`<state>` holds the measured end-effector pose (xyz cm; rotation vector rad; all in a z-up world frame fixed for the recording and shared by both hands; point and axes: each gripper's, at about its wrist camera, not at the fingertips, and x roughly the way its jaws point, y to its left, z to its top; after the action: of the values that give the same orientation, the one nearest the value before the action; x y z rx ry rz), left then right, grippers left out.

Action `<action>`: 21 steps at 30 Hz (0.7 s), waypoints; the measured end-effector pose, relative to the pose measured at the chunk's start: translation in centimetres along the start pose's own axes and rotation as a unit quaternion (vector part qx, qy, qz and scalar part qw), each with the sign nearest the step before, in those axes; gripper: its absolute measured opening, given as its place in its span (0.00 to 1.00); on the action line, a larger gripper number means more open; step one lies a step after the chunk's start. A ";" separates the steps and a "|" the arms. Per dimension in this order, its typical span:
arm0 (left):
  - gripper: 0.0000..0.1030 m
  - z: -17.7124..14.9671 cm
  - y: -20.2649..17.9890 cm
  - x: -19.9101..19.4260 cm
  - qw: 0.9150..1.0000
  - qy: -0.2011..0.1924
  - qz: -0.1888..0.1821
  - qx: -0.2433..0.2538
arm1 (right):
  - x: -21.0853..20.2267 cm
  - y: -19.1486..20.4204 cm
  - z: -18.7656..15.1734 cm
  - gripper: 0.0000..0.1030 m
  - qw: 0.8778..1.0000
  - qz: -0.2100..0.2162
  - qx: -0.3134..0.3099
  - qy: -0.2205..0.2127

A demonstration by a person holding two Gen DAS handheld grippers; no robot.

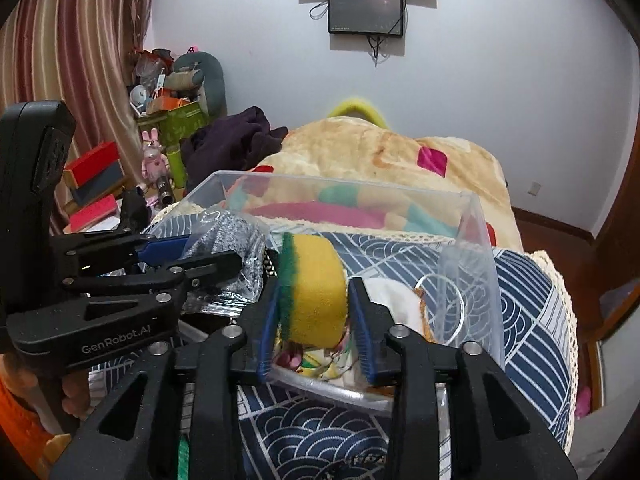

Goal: Organize soft objects
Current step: 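Drop the bagged item into the box with the left tool while the right tool releases the sponge inside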

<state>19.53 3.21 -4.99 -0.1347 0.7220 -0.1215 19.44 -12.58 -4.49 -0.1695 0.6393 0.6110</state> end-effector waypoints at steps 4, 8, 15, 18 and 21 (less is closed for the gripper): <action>0.57 -0.3 0.3 -1.0 1.000 -0.006 -0.003 -0.008 | -0.9 -0.3 -0.1 0.47 1.000 -0.001 0.001 -0.009; 0.61 -0.6 -0.1 -2.7 1.000 -0.017 -0.001 -0.006 | -2.6 -0.5 -0.2 0.51 1.000 -0.003 0.002 -0.023; 0.75 -1.0 -0.7 -6.3 0.999 -0.049 0.002 -0.001 | -5.7 -0.5 -0.5 0.63 0.998 -0.015 -0.003 -0.056; 0.85 -1.6 -1.2 -7.9 0.998 -0.061 0.003 0.002 | -7.3 -0.5 -1.0 0.67 0.997 -0.024 -0.006 -0.069; 0.92 -2.6 -1.8 -8.9 0.998 -0.063 0.003 0.005 | -8.4 -0.8 -1.7 0.71 0.997 -0.032 -0.005 -0.076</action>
<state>11.06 2.58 -0.84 -0.1282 0.5959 -0.1094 13.70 -17.80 -0.79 -0.1517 0.4826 0.5599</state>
